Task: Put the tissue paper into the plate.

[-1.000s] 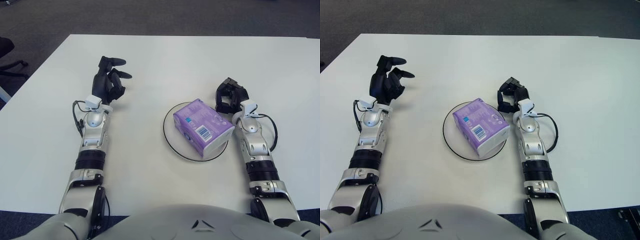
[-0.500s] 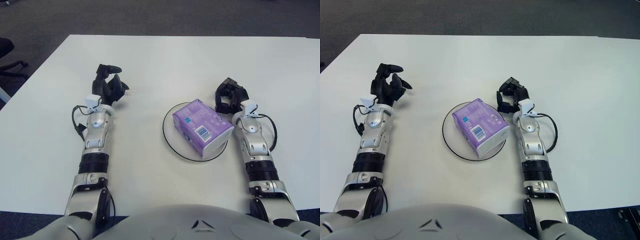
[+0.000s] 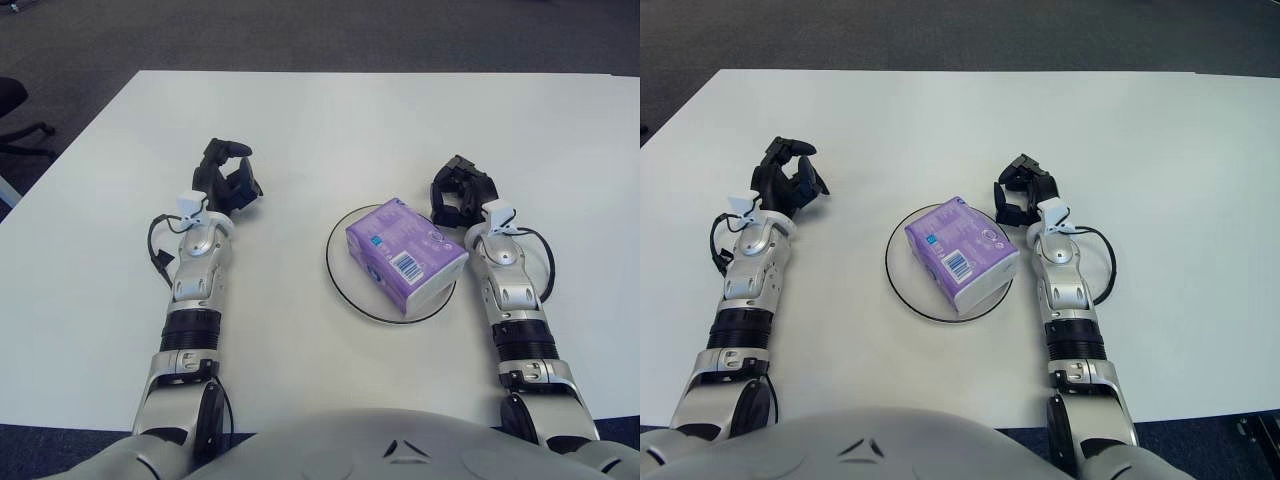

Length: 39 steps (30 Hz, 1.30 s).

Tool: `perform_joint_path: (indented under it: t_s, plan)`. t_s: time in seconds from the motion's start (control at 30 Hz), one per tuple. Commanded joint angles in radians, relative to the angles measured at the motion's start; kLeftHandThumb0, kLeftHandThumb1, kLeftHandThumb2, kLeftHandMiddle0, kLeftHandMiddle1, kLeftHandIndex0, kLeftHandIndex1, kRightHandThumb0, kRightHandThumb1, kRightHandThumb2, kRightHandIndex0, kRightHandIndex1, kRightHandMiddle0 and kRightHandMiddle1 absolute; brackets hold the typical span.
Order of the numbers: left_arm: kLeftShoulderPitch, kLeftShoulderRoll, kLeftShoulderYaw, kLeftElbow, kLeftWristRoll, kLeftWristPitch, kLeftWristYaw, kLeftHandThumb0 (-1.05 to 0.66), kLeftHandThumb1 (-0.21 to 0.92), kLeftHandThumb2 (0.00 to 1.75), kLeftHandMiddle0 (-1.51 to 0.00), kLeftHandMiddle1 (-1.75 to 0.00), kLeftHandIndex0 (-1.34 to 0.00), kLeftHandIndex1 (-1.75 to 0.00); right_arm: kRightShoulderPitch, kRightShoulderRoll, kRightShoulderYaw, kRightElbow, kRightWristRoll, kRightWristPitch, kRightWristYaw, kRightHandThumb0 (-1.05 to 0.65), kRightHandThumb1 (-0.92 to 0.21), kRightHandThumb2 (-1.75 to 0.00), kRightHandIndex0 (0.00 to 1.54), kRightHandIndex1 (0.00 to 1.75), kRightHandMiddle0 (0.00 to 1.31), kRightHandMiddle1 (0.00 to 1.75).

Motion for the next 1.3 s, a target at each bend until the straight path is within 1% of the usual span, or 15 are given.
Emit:
perform_joint_path:
  t_s: [0.0, 0.17, 0.47, 0.9, 1.13, 1.27]
  plan:
    - [0.110, -0.059, 0.002, 0.088, -0.026, -0.001, -0.025, -0.43, 0.50, 1.09, -1.19, -1.75, -0.47, -1.75, 0.097, 0.022, -0.003, 0.079, 0.013, 0.021, 0.009, -0.47, -0.34, -1.29, 1.10, 1.75, 0.59, 1.75]
    - [0.123, -0.064, 0.006, 0.102, -0.032, -0.014, -0.044, -0.43, 0.49, 1.10, -1.21, -1.75, -0.48, -1.75, 0.094, 0.026, -0.009, 0.083, 0.017, 0.022, 0.013, -0.48, -0.33, -1.30, 1.09, 1.75, 0.60, 1.75]
    - [0.168, -0.093, -0.018, 0.071, -0.023, -0.025, -0.052, -0.43, 0.49, 1.11, -1.21, -1.75, -0.48, -1.75, 0.094, 0.031, -0.018, 0.090, 0.022, 0.008, 0.020, -0.48, -0.33, -1.30, 1.09, 1.75, 0.60, 1.75]
    - [0.187, -0.094, -0.032, 0.065, -0.029, -0.018, -0.081, -0.43, 0.49, 1.10, -1.17, -1.75, -0.48, -1.75, 0.095, 0.028, -0.011, 0.085, 0.002, 0.018, 0.008, -0.47, -0.34, -1.29, 1.09, 1.75, 0.60, 1.75]
    - [0.196, -0.097, -0.030, 0.053, -0.036, -0.010, -0.089, -0.43, 0.50, 1.09, -1.15, -1.75, -0.47, -1.75, 0.094, 0.032, -0.015, 0.087, 0.011, 0.018, 0.013, -0.47, -0.35, -1.28, 1.08, 1.75, 0.59, 1.75]
    - [0.204, -0.101, -0.032, 0.039, -0.043, -0.008, -0.093, -0.43, 0.50, 1.10, -1.16, -1.75, -0.48, -1.75, 0.093, 0.032, -0.017, 0.090, 0.018, 0.016, 0.020, -0.47, -0.35, -1.28, 1.08, 1.75, 0.59, 1.75]
